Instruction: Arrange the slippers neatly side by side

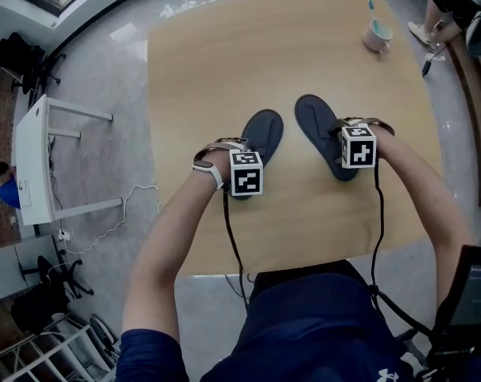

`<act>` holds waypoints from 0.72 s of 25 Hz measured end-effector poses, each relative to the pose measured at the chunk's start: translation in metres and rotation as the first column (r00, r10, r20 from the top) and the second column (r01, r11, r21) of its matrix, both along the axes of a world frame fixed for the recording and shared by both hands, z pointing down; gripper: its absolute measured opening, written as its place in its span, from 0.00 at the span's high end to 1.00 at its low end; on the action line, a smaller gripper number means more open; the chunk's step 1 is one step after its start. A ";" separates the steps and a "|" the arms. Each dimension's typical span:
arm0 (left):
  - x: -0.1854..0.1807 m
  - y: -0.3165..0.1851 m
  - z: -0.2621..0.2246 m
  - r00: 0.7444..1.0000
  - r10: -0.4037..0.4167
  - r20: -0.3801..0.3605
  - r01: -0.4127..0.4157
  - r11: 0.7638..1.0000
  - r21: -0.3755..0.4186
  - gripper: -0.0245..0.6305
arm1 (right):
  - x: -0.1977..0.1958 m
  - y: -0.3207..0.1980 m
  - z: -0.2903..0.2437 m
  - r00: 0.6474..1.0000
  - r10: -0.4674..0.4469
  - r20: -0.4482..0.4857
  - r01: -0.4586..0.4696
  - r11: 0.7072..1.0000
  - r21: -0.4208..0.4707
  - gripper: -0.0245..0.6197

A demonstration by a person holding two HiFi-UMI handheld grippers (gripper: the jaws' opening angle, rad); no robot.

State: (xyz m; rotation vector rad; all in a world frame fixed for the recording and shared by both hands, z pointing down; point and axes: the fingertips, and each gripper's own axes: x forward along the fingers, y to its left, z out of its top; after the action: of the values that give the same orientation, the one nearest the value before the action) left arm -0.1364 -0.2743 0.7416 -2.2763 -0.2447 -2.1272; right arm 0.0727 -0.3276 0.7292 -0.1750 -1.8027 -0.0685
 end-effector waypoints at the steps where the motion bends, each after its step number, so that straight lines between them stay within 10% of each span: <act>1: 0.002 0.002 0.001 1.000 -0.022 -0.003 0.022 1.000 0.000 0.33 | 0.000 0.003 0.000 1.000 0.014 0.004 -0.014 1.000 0.000 0.47; 18: 0.049 0.052 0.001 0.869 -0.476 -0.137 0.479 0.878 -0.015 0.33 | -0.021 0.069 0.001 0.965 0.240 0.102 -0.239 0.971 -0.019 0.47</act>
State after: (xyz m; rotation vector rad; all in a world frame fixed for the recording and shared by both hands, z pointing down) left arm -0.0875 -0.2228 0.7430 -2.6764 0.3870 -2.1237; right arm 0.0513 -0.2583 0.7303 0.0444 -1.9153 0.1018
